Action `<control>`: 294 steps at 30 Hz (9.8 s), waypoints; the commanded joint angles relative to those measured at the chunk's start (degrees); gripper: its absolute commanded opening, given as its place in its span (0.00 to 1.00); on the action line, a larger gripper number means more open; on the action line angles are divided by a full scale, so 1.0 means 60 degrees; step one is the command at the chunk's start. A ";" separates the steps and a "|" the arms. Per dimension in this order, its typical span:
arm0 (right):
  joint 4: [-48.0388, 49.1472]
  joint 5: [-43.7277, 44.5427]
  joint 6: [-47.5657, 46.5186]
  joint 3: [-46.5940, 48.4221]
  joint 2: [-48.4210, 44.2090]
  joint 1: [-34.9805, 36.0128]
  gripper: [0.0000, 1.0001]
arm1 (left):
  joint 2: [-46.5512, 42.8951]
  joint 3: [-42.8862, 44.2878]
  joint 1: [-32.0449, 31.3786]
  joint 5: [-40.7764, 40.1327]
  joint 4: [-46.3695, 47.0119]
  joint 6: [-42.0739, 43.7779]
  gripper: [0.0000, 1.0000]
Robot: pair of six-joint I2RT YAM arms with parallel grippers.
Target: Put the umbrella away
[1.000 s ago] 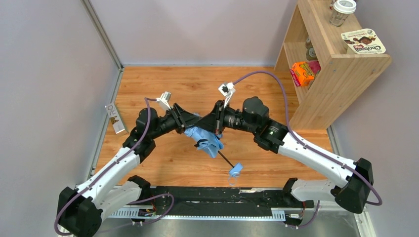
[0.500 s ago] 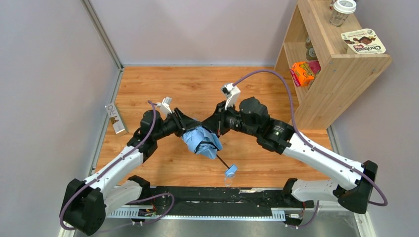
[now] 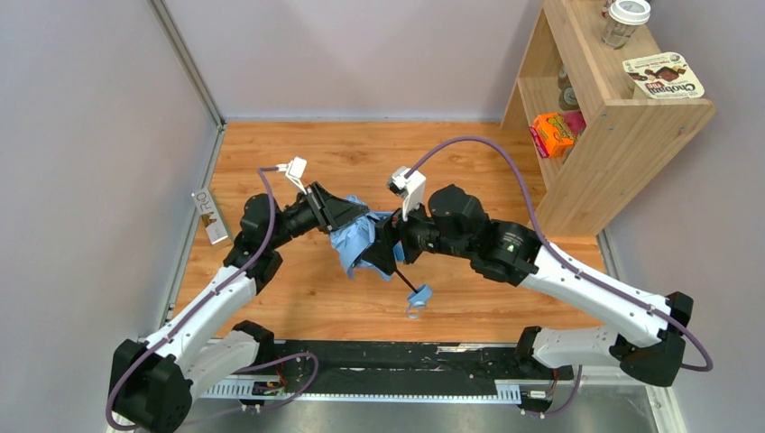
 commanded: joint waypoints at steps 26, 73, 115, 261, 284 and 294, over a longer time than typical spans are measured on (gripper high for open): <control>0.2287 0.5069 -0.1981 -0.1800 0.0009 0.1935 0.00 | 0.1757 -0.0887 0.0428 0.1086 0.7777 -0.4250 0.00; 1.4431 -0.3093 1.9327 -0.5754 0.3552 -0.1903 0.98 | 0.2491 0.0665 0.0897 -0.2781 1.0212 -0.3929 0.00; 1.6676 -0.0674 2.0563 -0.4773 0.4520 -0.0964 0.12 | 0.2067 0.0109 0.0882 -0.2885 1.0461 -0.5174 0.00; 0.2539 -0.1274 0.0053 -0.0260 0.3379 0.1029 0.13 | -0.1038 -0.0140 0.0252 -0.1171 0.1289 -0.4470 0.00; 0.1383 -0.2592 0.0347 0.0954 0.1080 0.0516 0.67 | -0.1389 0.0008 0.0296 -0.0658 0.0118 -0.1689 0.00; 0.0475 -0.0442 -0.0165 0.1188 0.0873 0.0632 0.65 | -0.1551 0.0240 0.0281 -0.0673 -0.0275 -0.0942 0.00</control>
